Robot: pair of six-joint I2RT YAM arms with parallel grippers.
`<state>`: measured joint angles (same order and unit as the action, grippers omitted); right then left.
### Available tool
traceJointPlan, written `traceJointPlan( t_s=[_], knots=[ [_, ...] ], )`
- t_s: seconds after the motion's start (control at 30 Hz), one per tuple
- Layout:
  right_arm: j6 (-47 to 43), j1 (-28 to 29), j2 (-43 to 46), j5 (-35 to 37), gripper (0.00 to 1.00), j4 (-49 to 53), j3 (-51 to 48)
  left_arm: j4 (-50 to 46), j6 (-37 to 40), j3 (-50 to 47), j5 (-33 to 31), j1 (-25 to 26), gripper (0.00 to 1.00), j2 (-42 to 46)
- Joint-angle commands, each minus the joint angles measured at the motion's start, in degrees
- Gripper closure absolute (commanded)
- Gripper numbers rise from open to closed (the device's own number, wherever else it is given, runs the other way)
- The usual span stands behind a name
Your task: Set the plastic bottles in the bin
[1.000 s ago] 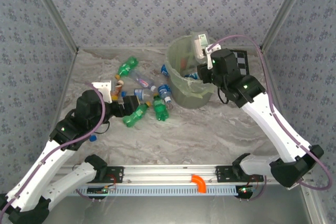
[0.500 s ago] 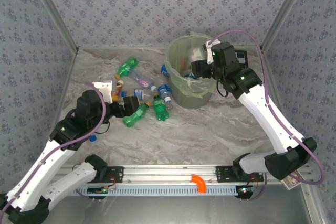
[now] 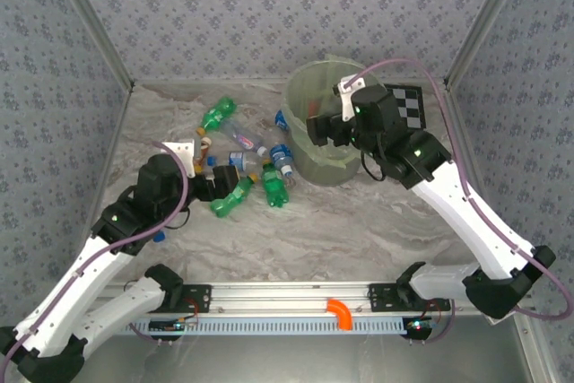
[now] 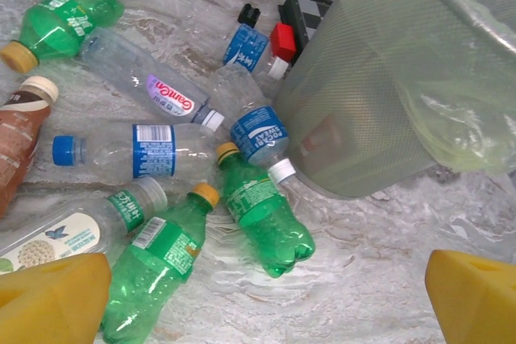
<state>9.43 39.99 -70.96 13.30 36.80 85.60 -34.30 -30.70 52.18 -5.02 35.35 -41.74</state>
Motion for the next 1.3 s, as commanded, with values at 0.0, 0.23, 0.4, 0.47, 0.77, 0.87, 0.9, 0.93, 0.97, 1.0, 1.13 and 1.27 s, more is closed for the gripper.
traceJointPlan(
  t_s=[0.0,0.23,0.4,0.47,0.77,0.87,0.9,0.93,0.97,1.0,1.13,1.27],
  knots=[
    [-0.02,3.36,2.46,3.43,0.00,-2.04,-1.70,0.99,0.47,-1.33,-3.07,-0.19,0.00,0.08],
    [-0.82,12.37,4.49,6.22,0.00,-6.05,-5.85,-1.24,-0.17,-3.71,-10.19,-0.35,0.00,-1.46],
    [-1.63,18.59,4.91,7.92,0.00,-10.56,-9.94,-4.26,-3.92,-4.36,-14.52,-3.44,0.00,-4.60],
    [-2.24,20.46,4.52,8.48,0.00,-11.68,-10.93,-6.16,-5.10,-4.57,-13.64,-6.69,0.00,-5.69],
    [-1.39,22.86,6.46,9.71,0.00,-15.91,-16.74,-7.62,-5.49,-8.61,1.43,-29.96,0.01,-6.97],
    [-0.99,22.85,8.70,10.08,0.00,-17.36,-20.48,-8.82,-5.22,-9.38,3.22,-34.64,0.02,-9.22],
    [-0.93,22.85,9.62,10.12,0.00,-18.05,-21.34,-8.88,-5.55,-9.65,3.56,-35.32,0.02,-9.87],
    [-0.84,22.85,10.49,10.24,0.00,-18.55,-22.17,-8.77,-5.90,-9.81,3.89,-35.78,0.02,-10.70],
    [-0.73,22.85,11.46,10.33,0.00,-18.98,-23.05,-8.52,-6.40,-10.05,4.20,-35.97,0.02,-11.36],
    [-0.64,22.85,12.41,10.41,0.00,-19.37,-23.92,-8.28,-6.94,-10.09,4.38,-36.14,0.02,-11.98],
    [-0.47,22.44,14.87,10.52,0.00,-19.49,-25.90,-7.63,-8.61,-10.34,4.54,-36.14,0.04,-13.91],
    [-0.25,22.05,16.29,10.69,0.00,-19.22,-27.19,-6.49,-10.01,-10.98,5.55,-36.18,0.07,-15.64]
  ],
)
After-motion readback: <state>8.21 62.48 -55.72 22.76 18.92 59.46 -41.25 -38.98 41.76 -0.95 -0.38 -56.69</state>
